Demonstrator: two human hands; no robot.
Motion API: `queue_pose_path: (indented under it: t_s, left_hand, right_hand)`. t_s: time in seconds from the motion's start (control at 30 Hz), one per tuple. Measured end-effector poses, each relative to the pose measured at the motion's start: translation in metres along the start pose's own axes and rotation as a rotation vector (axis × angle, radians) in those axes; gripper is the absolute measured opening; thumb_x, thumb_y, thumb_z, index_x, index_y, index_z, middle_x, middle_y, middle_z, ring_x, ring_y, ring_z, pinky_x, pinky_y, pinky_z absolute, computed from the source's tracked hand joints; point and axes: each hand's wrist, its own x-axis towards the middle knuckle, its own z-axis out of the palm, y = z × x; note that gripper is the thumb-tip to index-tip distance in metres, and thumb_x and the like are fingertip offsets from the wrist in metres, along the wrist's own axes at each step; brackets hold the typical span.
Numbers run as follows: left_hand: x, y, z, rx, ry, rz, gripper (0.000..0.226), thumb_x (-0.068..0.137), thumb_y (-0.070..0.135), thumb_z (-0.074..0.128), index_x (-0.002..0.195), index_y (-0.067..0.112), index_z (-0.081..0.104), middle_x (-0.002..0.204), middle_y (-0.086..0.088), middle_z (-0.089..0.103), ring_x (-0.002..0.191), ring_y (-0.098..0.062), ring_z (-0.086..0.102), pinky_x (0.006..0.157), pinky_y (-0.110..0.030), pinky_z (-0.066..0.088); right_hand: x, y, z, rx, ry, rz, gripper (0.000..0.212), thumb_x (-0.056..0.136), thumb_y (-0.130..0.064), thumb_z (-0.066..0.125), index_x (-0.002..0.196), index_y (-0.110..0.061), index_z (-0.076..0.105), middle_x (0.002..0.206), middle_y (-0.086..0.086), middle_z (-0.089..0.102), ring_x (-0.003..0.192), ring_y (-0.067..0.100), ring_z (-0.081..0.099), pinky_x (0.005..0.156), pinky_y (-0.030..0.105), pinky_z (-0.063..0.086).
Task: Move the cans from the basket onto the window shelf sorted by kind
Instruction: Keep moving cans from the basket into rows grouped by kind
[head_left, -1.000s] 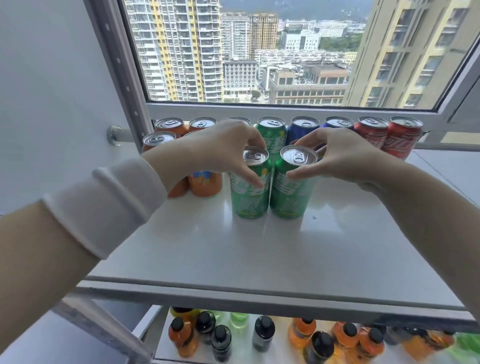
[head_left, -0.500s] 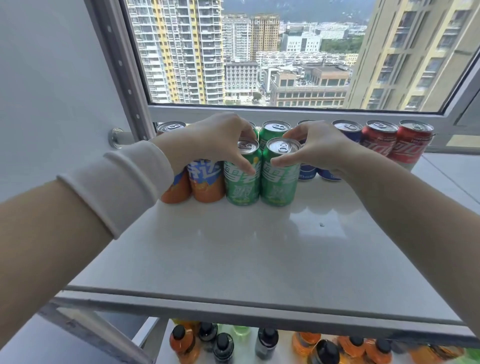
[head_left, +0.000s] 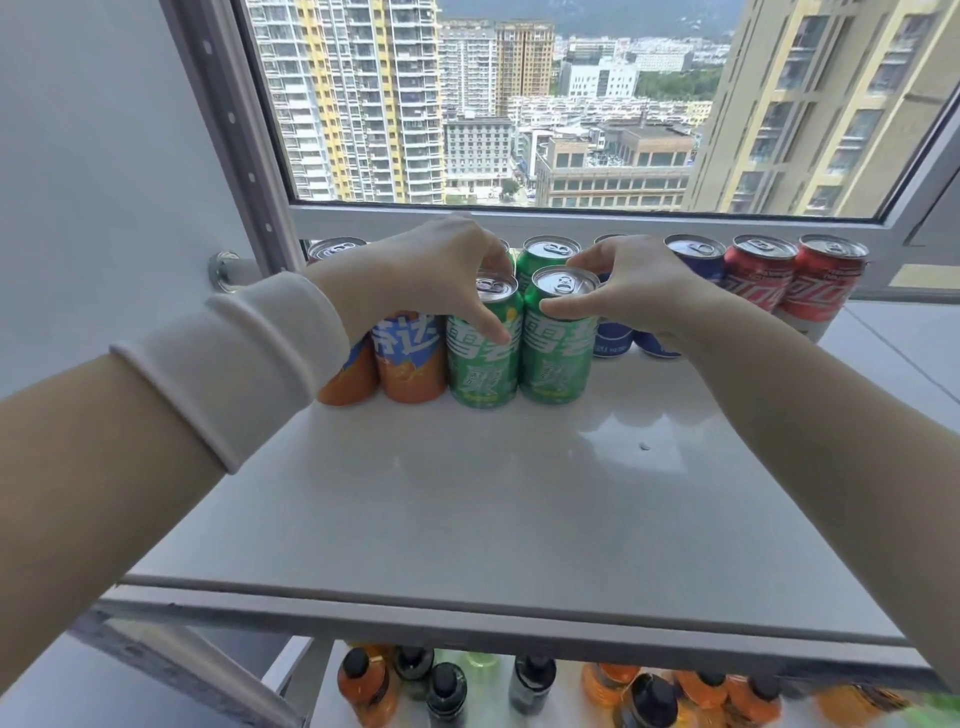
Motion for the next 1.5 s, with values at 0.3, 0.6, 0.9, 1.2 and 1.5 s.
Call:
queue_pose_path:
  t_s: [0.3, 0.6, 0.9, 1.2, 1.5]
  left_hand:
    - [-0.004, 0.0, -0.001, -0.013, -0.013, -0.008, 0.074, 0.07, 0.046, 0.074, 0.133, 0.018, 0.047, 0.13, 0.001, 0.05, 0.117, -0.013, 0.045, 0.088, -0.02, 0.029]
    - [-0.003, -0.002, -0.001, -0.063, 0.039, -0.016, 0.057, 0.073, 0.041, 0.074, 0.123, 0.018, 0.058, 0.122, 0.002, 0.057, 0.099, -0.01, 0.047, 0.085, -0.023, 0.035]
    - [-0.005, 0.002, 0.0, -0.051, 0.037, 0.005, 0.057, 0.077, 0.034, 0.072, 0.127, 0.014, 0.054, 0.127, -0.002, 0.055, 0.102, -0.008, 0.045, 0.085, -0.017, 0.03]
    - [-0.008, 0.006, 0.002, -0.048, 0.05, -0.02, 0.056, 0.078, 0.032, 0.072, 0.127, 0.013, 0.054, 0.13, -0.003, 0.054, 0.118, -0.017, 0.047, 0.086, -0.019, 0.029]
    - [-0.016, 0.015, 0.011, 0.01, 0.095, -0.066, 0.059, 0.086, 0.037, 0.061, 0.137, 0.016, 0.041, 0.136, -0.01, 0.041, 0.129, -0.025, 0.03, 0.103, -0.038, 0.03]
  right_hand:
    - [-0.001, -0.003, -0.001, -0.032, -0.016, 0.005, 0.072, 0.063, -0.037, 0.082, 0.124, -0.007, 0.057, 0.122, 0.005, 0.06, 0.107, 0.019, 0.057, 0.091, 0.037, 0.051]
    - [-0.002, -0.005, -0.001, -0.044, 0.0, 0.008, 0.071, 0.065, -0.037, 0.081, 0.124, -0.007, 0.056, 0.12, 0.004, 0.06, 0.104, 0.017, 0.056, 0.089, 0.031, 0.049]
    - [-0.004, -0.001, 0.003, -0.013, 0.023, -0.005, 0.07, 0.067, -0.033, 0.081, 0.127, -0.007, 0.053, 0.126, 0.006, 0.057, 0.108, 0.016, 0.053, 0.094, 0.029, 0.045]
    - [-0.009, 0.004, 0.011, 0.012, 0.133, -0.05, 0.067, 0.067, -0.032, 0.081, 0.122, -0.007, 0.052, 0.122, 0.006, 0.057, 0.11, 0.018, 0.053, 0.091, 0.025, 0.042]
    - [-0.024, 0.005, 0.019, 0.049, 0.198, -0.043, 0.078, 0.067, -0.036, 0.081, 0.129, -0.009, 0.042, 0.127, 0.009, 0.051, 0.116, 0.022, 0.051, 0.1, 0.036, 0.042]
